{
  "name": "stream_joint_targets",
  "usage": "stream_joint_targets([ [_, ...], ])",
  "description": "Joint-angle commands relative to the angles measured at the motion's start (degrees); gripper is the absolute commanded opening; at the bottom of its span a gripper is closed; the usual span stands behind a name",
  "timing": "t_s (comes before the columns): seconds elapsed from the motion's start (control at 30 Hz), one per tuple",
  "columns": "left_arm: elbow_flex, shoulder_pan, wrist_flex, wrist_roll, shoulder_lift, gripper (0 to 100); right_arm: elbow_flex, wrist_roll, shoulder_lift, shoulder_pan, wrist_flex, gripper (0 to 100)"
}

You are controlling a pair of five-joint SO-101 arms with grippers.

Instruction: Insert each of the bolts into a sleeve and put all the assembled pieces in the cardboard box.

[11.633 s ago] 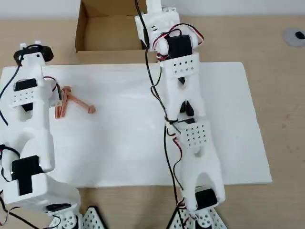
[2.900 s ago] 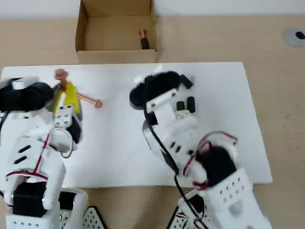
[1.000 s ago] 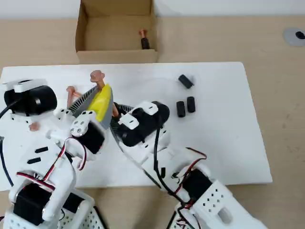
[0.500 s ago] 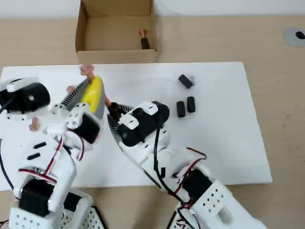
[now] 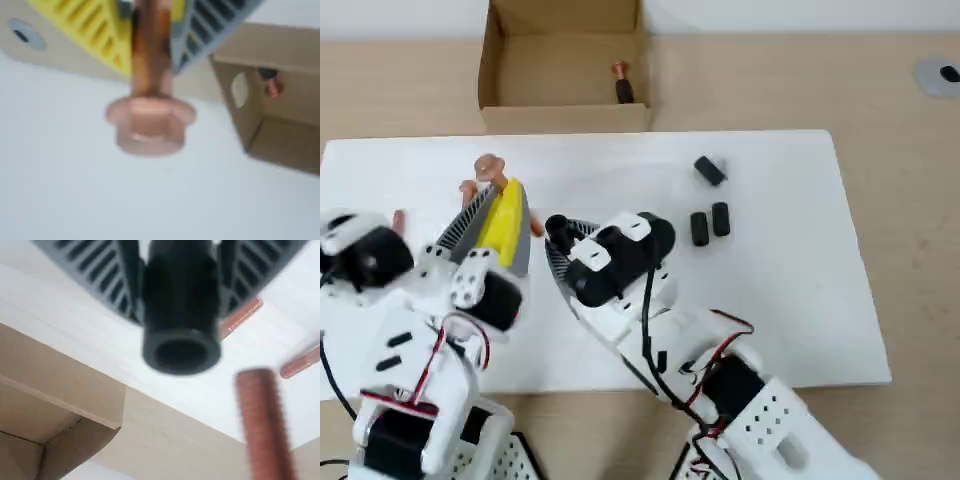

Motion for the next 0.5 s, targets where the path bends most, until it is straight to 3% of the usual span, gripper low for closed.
stream_joint_targets([
  [0.0,-0.35,3.16,-1.67,-1.67,-1.71,1,0.57,0.18,-1.36,-0.75,-1.58,1.0],
  [0.23,0.53,4.48,-2.2,-5.1,-1.98,1,1.19,-2.29,-1.63,-0.75,-1.49,0.9],
  [0.47,7.56,4.04,-10.2,-9.14,-2.15,1,1.1,-2.46,-1.63,-0.75,-1.49,0.9],
])
